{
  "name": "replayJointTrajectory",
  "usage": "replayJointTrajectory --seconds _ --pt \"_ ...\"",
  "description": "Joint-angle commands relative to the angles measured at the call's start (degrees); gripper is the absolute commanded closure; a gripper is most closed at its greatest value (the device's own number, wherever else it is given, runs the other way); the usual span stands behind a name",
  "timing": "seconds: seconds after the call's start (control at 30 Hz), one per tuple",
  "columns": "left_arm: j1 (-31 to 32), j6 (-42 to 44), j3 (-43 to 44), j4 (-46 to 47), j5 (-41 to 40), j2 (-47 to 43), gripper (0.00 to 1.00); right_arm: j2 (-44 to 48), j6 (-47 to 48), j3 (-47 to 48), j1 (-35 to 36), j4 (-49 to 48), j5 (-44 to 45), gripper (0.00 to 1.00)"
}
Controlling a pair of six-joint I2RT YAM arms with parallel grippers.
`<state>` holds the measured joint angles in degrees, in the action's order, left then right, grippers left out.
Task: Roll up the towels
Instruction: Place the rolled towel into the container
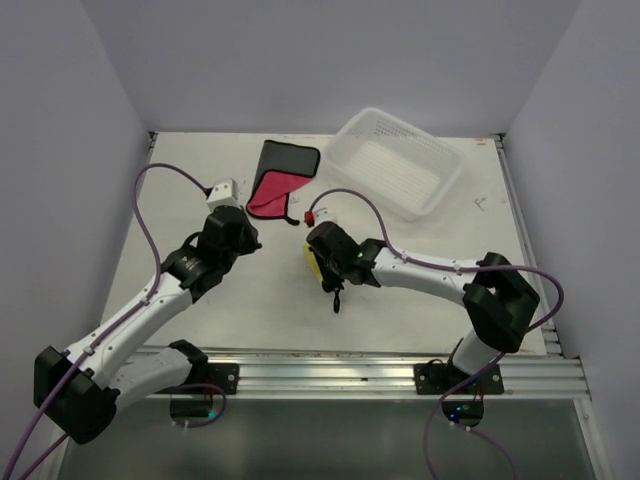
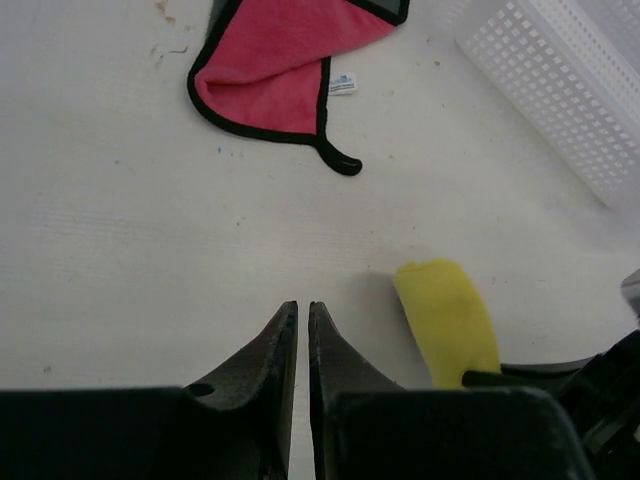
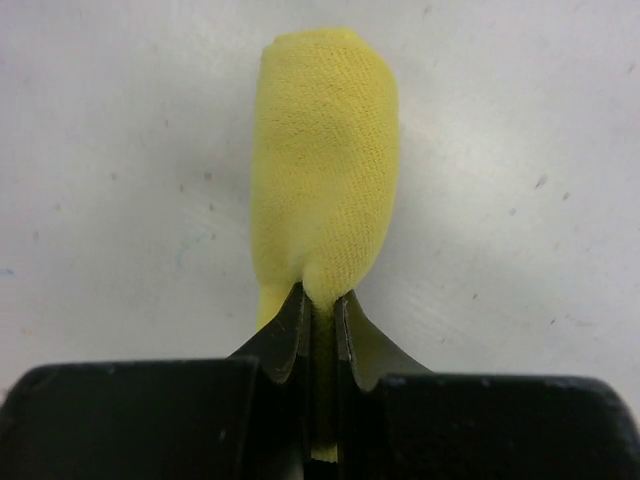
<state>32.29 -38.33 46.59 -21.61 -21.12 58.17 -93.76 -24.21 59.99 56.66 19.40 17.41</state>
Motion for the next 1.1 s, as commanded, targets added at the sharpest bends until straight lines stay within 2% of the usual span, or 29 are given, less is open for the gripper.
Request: replayJointTrajectory --seconds 0.0,0.27,0.53,0.67,0.8,1.07 --pt "-0.8 3.5 2.9 -1.9 -3.2 0.3 0.87 -1.0 4.3 7.1 -4.7 1.3 0.2 1.0" --pt "-3.5 7.2 4.7 -1.2 -3.2 3.0 0.87 -7.0 8.2 25.9 -18.0 4.5 -5.7 1.0" --pt "-6.7 9.9 4.6 0.9 -0.9 6.7 0.87 -15.7 5.0 43.4 -31.0 4.0 -8.5 1.0" --pt "-7.5 10.1 4.2 2.0 0.4 8.0 0.87 -19.8 1.8 45.8 -37.4 0.8 -9.0 1.0" --pt "-8.2 10.1 4.0 2.8 2.0 9.6 0.88 -23.1 -2.1 44.5 -40.7 -3.4 -9.4 1.0" --pt "-9.0 10.1 2.8 3.9 3.5 10.5 0.89 -25.3 -5.0 33.4 -44.6 -11.0 -9.1 1.0"
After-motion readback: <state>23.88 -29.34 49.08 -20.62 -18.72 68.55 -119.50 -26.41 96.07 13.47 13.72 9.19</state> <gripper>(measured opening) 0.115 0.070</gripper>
